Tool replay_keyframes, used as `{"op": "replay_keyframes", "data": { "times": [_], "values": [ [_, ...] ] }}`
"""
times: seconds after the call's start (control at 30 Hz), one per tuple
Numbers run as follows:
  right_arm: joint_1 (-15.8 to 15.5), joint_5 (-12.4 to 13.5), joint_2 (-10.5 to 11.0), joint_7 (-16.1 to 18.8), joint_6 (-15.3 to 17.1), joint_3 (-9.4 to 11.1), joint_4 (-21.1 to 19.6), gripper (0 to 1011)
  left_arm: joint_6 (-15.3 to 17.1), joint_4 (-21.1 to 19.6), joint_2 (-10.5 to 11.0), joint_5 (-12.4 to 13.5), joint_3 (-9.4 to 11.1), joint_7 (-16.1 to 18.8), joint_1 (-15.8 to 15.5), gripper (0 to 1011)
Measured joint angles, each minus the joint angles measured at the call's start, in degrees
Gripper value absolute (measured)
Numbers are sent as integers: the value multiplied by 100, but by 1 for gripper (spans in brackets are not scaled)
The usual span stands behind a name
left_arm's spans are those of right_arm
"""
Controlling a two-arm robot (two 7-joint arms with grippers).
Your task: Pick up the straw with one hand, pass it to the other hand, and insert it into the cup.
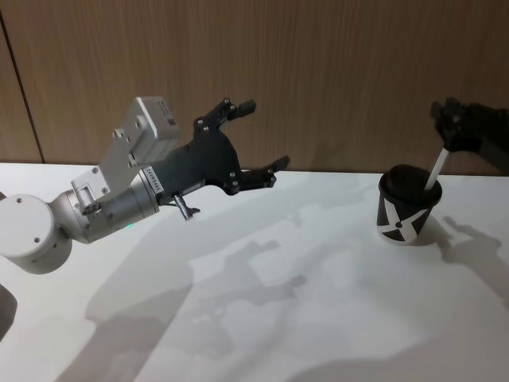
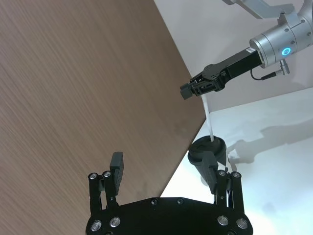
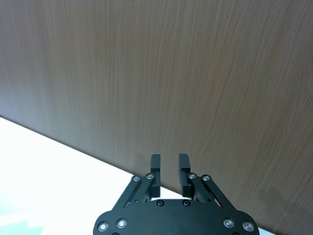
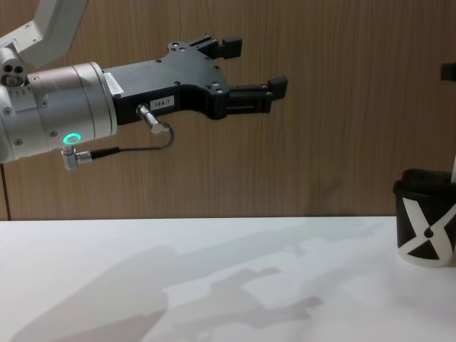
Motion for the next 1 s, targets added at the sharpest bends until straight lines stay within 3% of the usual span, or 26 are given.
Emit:
{"op": "replay_keyframes", "data": {
  "times": [0.03, 0.13, 0.27, 0.4, 0.5, 0.8, 1.0],
  "values": [
    [1, -1, -1, 2, -2, 0, 4, 277, 0, 0, 0, 0, 0, 0, 0, 1003],
    [2, -4, -2, 4, -4, -2, 9, 337, 0, 0, 0, 0, 0, 0, 0, 1003],
    [4, -8, -4, 8, -7, -5, 16, 490, 0, 0, 0, 0, 0, 0, 0, 1003],
    [6, -11, -6, 11, -9, -7, 20, 575, 0, 0, 0, 0, 0, 0, 0, 1003],
    [8, -14, -8, 13, -11, -8, 21, 715, 0, 0, 0, 0, 0, 0, 0, 1003],
    [8, -15, -11, 16, -14, -7, 28, 958, 0, 0, 0, 0, 0, 0, 0, 1003],
    [8, -15, -11, 17, -14, -7, 30, 1001, 0, 0, 0, 0, 0, 0, 0, 1003]
  ]
}}
